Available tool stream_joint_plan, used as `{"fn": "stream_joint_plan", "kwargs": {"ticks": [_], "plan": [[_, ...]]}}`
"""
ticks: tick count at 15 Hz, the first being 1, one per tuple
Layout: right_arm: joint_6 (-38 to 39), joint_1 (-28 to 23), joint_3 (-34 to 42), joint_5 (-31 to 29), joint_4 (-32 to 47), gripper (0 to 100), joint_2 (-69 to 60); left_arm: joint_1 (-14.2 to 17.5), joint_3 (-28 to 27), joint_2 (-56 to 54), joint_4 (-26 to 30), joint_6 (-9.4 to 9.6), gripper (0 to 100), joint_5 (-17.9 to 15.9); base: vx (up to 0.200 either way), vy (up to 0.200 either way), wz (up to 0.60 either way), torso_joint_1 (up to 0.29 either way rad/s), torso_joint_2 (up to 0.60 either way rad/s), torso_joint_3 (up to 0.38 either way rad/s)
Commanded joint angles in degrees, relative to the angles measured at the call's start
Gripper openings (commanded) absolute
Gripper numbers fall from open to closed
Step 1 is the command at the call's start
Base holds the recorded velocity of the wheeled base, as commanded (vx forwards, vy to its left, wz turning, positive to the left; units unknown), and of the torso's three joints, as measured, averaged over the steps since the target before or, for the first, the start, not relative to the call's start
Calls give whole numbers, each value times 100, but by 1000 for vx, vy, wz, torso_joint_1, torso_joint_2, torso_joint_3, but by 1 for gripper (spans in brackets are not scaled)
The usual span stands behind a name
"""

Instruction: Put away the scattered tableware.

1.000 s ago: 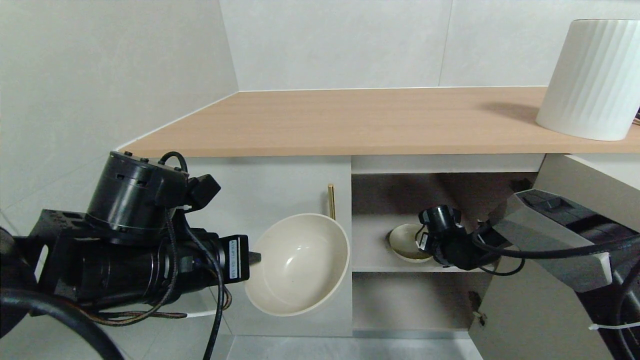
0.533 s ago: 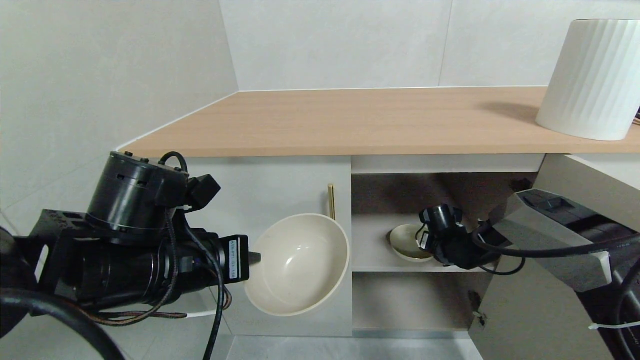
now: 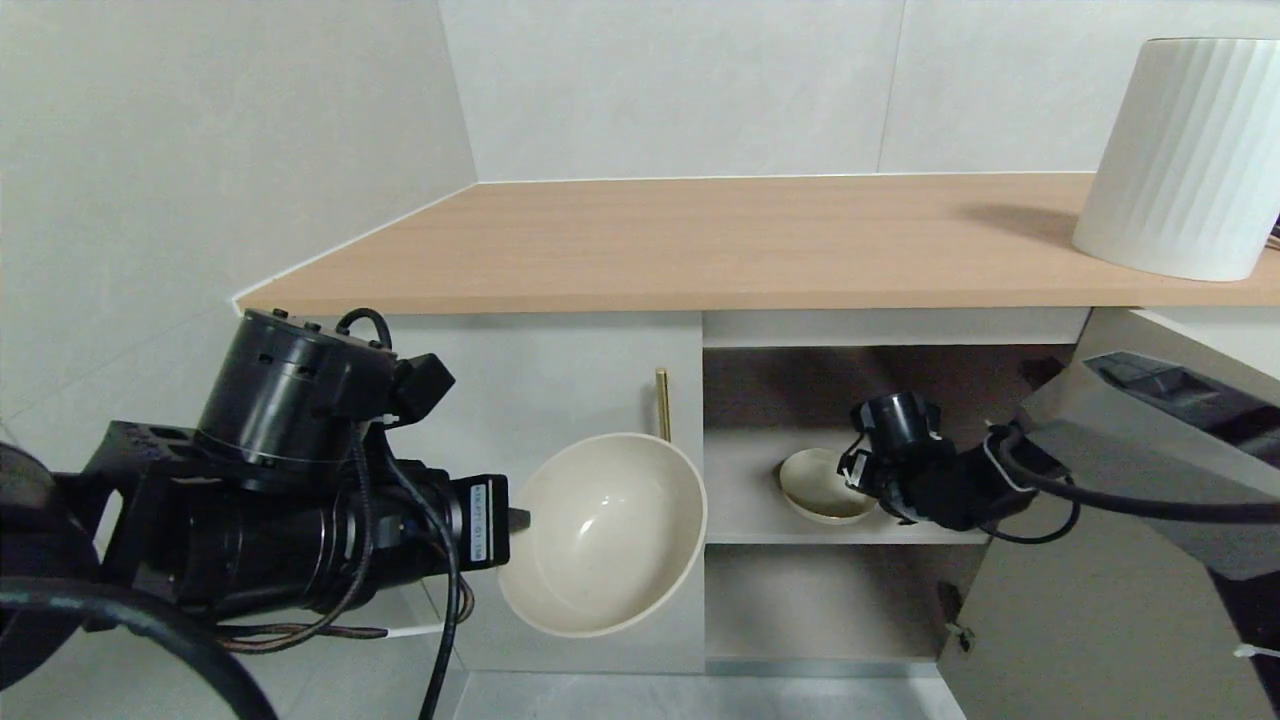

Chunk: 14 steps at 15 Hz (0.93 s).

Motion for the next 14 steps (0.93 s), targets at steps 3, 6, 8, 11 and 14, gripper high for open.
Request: {"fn": "stream_joint_plan", "kwargs": {"ticks": [3, 6, 8, 11, 14], "plan": [[-238, 781, 1369, 1216, 770, 100, -2688, -175, -2, 445, 25, 168, 0, 21, 0, 0, 0, 0, 0, 0], [-273, 1282, 1343, 1647, 1701, 100, -3734, -307, -81, 788, 8, 282, 0, 21, 0, 0, 0, 0, 0, 0], [-273, 1590, 1334, 1954, 2176, 100, -4191, -535, -265, 1086, 17, 291, 0, 91, 0, 0, 0, 0, 0, 0], [-317, 2214, 1361, 2095, 2642, 100, -4516, -746, -353, 1447, -1, 291, 0, 452, 0, 0, 0, 0, 0, 0], [-432, 2644, 1369, 2033, 2941, 100, -4358, -948, -362, 1403, 8, 291, 0, 522, 0, 0, 0, 0, 0, 0]]}}
